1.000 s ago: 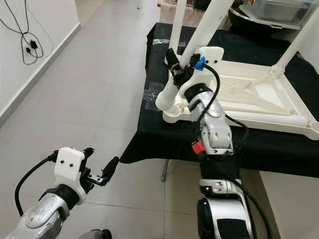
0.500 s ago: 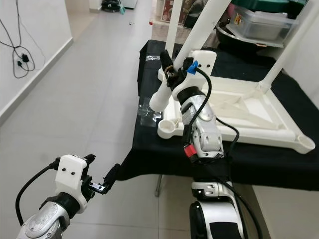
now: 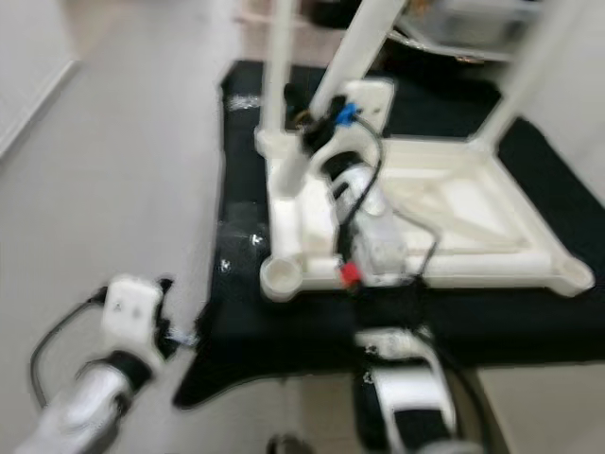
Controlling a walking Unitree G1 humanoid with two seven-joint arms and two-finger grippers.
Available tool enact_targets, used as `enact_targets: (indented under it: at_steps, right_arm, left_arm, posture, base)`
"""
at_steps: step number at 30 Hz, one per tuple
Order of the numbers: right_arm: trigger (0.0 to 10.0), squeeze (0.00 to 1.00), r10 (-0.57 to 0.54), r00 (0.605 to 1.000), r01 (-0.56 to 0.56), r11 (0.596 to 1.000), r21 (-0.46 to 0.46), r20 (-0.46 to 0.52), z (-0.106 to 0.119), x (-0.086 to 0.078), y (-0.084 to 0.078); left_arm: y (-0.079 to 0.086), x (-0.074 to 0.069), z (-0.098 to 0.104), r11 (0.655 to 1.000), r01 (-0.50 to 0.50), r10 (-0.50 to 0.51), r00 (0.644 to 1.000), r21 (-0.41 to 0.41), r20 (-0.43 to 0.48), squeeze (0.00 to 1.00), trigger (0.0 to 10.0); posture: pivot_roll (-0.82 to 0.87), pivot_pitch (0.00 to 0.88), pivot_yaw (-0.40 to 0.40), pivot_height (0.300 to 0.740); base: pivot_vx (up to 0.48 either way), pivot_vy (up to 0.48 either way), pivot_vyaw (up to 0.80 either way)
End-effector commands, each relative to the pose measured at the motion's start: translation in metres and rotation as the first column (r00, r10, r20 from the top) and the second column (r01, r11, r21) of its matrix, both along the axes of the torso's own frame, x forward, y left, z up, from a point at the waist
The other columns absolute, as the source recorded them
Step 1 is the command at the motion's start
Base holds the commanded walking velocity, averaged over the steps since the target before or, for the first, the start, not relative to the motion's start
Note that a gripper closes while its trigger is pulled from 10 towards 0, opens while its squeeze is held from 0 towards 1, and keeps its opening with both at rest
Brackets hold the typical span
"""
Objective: Building children table
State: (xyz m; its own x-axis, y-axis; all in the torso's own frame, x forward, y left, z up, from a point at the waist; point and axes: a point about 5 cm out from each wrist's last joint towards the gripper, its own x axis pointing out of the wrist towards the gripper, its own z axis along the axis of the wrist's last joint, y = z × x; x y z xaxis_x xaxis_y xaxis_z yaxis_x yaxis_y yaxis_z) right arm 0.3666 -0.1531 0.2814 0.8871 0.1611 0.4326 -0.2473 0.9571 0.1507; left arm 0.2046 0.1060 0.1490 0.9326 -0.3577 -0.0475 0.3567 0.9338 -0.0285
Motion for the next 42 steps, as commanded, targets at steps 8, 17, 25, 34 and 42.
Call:
enact_targets:
  at_steps: [8, 17, 25, 34, 42]
  right_arm:
    - [10.0, 0.00, 0.089, 0.995, -0.087, 0.996, -0.029, 0.041, 0.011, 0.001, 0.016]
    - [10.0, 0.00, 0.564, 0.814, -0.581, 0.792, -0.186, -0.143, 0.008, 0.010, 0.016]
    - [10.0, 0.00, 0.818, 0.503, -0.858, 0.432, -0.279, -0.278, -0.008, 0.001, 0.009]
    - [10.0, 0.00, 0.882, 0.388, -0.905, 0.310, -0.290, -0.266, -0.001, -0.001, -0.004]
    - [10.0, 0.00, 0.890, 0.322, -0.917, 0.209, -0.341, -0.322, -0.004, -0.004, -0.013]
  left_arm:
    - [0.002, -0.001, -0.006, 1.000, -0.011, 0.012, 1.000, 0.013, -0.029, 0.00, 10.0]
    - [0.013, -0.014, -0.006, 0.999, 0.023, -0.022, 0.998, 0.024, -0.064, 0.00, 10.0]
    - [0.005, -0.035, -0.002, 0.992, 0.122, -0.124, 0.987, -0.023, -0.103, 0.00, 10.0]
    - [0.006, -0.054, -0.001, 0.990, 0.137, -0.142, 0.979, -0.038, -0.148, 0.00, 10.0]
    - [0.007, -0.063, 0.000, 0.988, 0.147, -0.154, 0.972, -0.053, -0.179, 0.00, 10.0]
  posture:
    - [0.10, 0.114, -0.106, 0.740]
    - [0.11, 0.154, -0.116, 0.740]
    - [0.14, 0.200, -0.119, 0.740]
    - [0.15, 0.235, -0.114, 0.740]
    - [0.16, 0.253, -0.115, 0.740]
  base:
    - [0.000, 0.000, 0.00]
    - [0.000, 0.000, 0.00]
    - [0.000, 0.000, 0.00]
    - [0.000, 0.000, 0.00]
    - [0.000, 0.000, 0.00]
